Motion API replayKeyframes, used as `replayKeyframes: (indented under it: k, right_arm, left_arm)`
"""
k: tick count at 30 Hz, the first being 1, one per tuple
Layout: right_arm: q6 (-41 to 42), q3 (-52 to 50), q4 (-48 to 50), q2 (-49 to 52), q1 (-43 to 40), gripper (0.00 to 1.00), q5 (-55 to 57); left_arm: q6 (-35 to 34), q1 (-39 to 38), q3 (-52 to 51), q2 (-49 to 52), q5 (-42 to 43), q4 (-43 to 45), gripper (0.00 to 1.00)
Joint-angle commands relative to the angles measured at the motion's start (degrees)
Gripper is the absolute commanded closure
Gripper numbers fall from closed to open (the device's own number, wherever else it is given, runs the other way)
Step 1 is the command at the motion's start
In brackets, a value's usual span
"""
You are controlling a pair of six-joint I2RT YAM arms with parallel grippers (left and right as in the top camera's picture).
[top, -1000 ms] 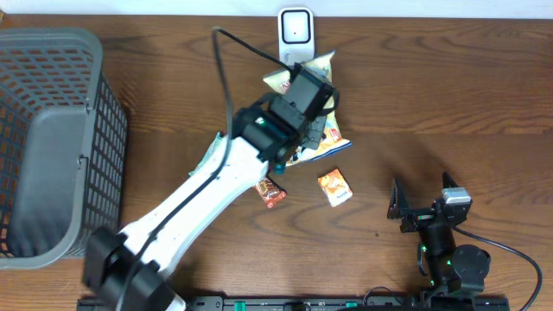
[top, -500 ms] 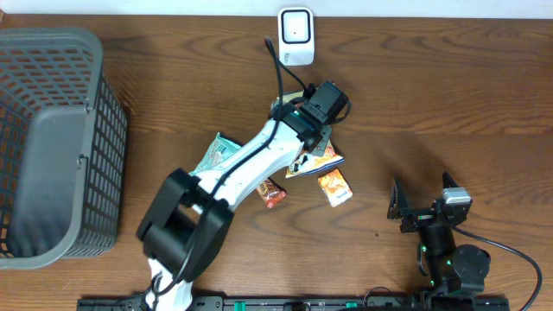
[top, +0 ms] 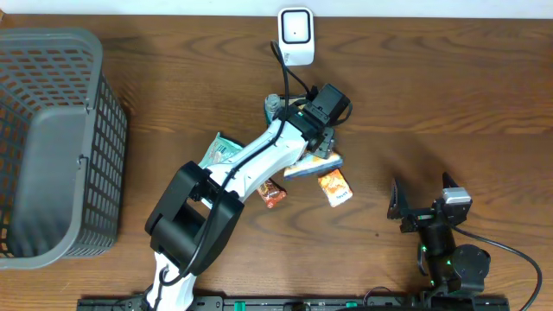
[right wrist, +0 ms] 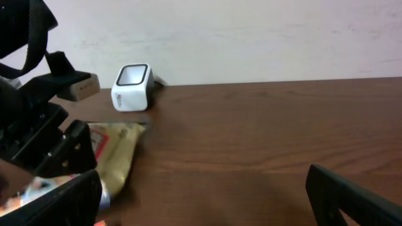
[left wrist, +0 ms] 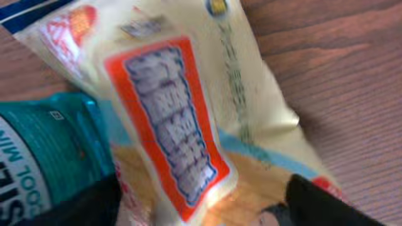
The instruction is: Scan the item barcode
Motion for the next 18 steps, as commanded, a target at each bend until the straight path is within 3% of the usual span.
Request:
replayKeyframes:
  k: [1,12,18]
  right_arm:
    - [-0.5,-0.09,-0.24,-0.09,0.28,0.01,-0.33]
    - [-0.5,-0.09,-0.24,-0.09,0.28,0.01,-0.33]
    - [-0.5,-0.09,-0.24,-0.09,0.28,0.01,-0.33]
  left_arm:
    - [0.11,-1.2,0.7,-3.02,-0.13,-1.16,0.07]
    - [3.34,-4.76,0.9,-21.94,-1.79,-1.97,0.04]
    - [5.9,-1.42,1.33,-36.17,-16.79,-1.16,0.03]
